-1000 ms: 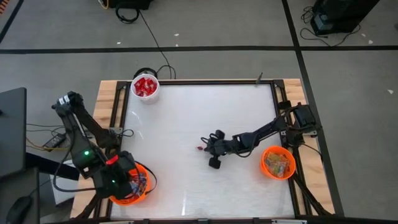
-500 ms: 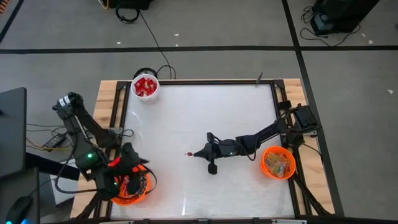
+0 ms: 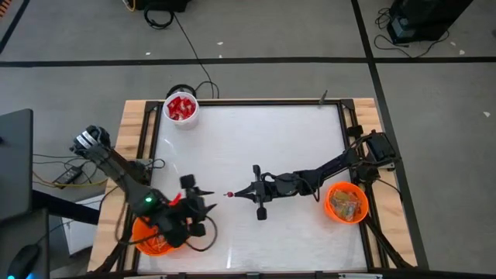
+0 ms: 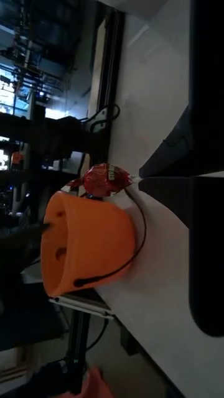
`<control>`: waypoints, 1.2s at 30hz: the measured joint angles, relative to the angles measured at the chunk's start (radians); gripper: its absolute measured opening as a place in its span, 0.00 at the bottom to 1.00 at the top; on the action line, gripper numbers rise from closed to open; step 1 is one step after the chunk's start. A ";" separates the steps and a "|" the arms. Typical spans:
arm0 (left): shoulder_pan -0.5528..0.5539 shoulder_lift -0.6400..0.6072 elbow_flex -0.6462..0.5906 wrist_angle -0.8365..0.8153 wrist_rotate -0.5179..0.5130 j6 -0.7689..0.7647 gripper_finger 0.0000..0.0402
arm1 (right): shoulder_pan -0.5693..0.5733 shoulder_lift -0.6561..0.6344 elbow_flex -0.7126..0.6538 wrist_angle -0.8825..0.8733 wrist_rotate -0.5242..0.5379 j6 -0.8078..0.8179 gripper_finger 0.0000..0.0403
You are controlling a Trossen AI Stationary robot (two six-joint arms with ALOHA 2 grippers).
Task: Sort candy by brand, put in halloween buckets
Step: Put the small red sucker into the left orange bucket
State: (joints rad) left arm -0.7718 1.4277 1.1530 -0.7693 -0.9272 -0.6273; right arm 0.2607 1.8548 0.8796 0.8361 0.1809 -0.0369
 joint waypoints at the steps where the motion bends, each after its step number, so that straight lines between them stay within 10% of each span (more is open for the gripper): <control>1: 0.022 0.013 0.000 0.020 0.033 0.047 0.47 | 0.000 0.000 0.000 0.000 0.000 -0.006 0.00; 12: 0.166 0.075 0.000 0.189 0.163 0.313 0.44 | 0.000 -0.001 0.001 -0.046 0.000 -0.009 0.00; 25: 0.239 0.074 0.000 0.198 0.370 0.340 0.02 | 0.000 -0.001 0.000 -0.073 -0.001 -0.010 0.01; 36: 0.246 0.058 0.199 -0.343 0.419 0.131 0.01 | -0.004 -0.003 0.001 -0.220 0.016 0.057 0.20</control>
State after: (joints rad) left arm -0.5261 1.4853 1.3517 -1.1122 -0.5084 -0.4959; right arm 0.2569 1.8523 0.8810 0.6160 0.1974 0.0200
